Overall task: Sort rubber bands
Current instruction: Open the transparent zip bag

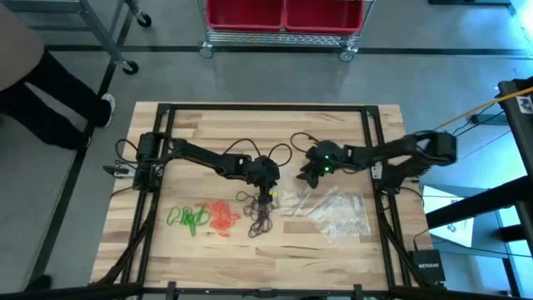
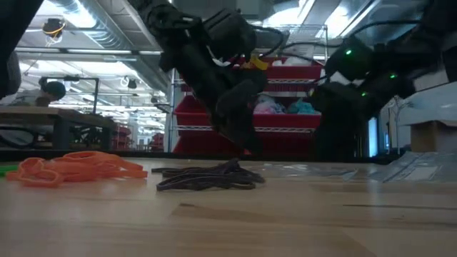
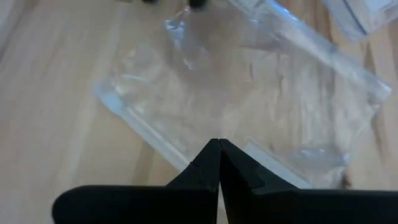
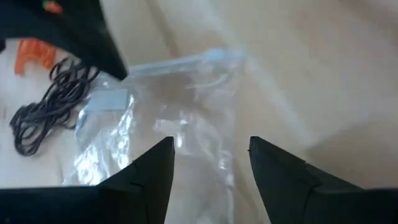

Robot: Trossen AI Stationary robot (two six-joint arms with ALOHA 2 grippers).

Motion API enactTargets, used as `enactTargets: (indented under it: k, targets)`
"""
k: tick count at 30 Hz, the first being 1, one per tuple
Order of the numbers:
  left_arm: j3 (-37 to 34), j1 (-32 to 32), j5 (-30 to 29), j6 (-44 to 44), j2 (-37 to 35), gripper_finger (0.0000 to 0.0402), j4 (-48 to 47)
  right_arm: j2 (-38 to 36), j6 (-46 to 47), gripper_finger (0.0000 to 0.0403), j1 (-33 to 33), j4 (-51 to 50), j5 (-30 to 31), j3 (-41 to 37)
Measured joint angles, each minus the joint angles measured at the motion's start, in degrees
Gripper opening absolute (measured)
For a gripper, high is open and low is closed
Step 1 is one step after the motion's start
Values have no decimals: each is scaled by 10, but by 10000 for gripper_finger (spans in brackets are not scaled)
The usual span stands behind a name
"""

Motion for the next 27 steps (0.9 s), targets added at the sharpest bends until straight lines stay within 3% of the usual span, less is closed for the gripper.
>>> enactTargets:
  k: [11,15,20,27]
  targets:
    - [0,4,0,19,0,0,1,146,-7,188,0,49,-97,61]
    - [0,4,0,21,0,0,1,169,-36,133,2,47,-104,73]
    - [0,4,0,24,0,0,0,175,-83,24,3,45,-106,75]
    - [2,4,0,25,-18,0,-9,157,-117,1,9,35,-96,75]
